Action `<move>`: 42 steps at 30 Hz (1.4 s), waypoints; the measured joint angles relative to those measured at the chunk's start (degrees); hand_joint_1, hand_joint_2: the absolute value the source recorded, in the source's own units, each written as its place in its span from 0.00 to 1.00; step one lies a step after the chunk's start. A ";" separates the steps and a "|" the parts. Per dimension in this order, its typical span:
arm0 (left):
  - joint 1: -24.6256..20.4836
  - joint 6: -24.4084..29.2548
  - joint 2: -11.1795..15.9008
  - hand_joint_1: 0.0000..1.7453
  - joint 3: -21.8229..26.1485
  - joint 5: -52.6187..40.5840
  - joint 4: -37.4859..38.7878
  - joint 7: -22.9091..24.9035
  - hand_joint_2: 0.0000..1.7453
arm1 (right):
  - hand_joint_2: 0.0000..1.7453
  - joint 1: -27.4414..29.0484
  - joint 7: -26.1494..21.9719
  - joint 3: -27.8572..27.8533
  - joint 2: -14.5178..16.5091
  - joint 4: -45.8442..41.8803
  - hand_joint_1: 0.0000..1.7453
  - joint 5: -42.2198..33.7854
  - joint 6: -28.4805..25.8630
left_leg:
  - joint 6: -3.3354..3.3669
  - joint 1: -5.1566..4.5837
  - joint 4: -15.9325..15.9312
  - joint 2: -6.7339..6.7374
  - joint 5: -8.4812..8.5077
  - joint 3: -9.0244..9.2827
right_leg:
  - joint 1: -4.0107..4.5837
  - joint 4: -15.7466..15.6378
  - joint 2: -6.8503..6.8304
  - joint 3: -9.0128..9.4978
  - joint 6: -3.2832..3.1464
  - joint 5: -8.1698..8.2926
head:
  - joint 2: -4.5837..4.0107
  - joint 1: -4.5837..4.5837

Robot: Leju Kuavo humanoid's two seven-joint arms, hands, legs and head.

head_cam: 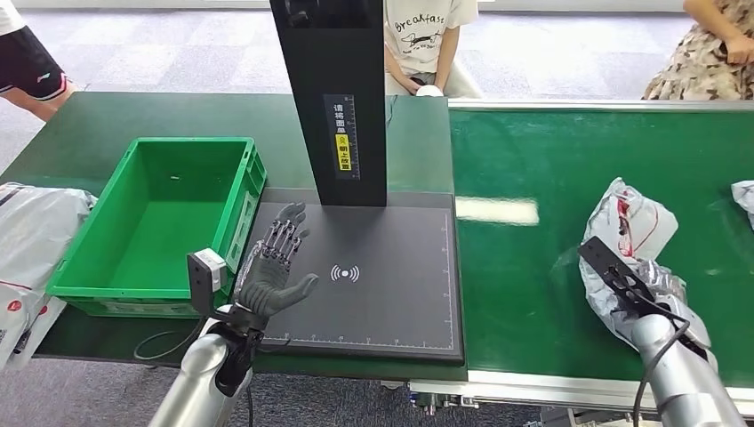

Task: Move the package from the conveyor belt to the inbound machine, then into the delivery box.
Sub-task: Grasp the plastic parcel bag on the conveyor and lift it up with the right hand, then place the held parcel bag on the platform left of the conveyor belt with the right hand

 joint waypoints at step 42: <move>-5.74 13.97 -0.66 0.00 -1.68 -2.75 1.91 -8.37 1.00 | 1.00 -14.15 -30.22 59.53 5.87 -14.99 0.51 -2.20 14.39 | -0.02 0.01 0.01 0.17 0.01 0.05 | 0.02 0.00 0.15 -0.03 -0.01 0.03 | 0.00 -0.01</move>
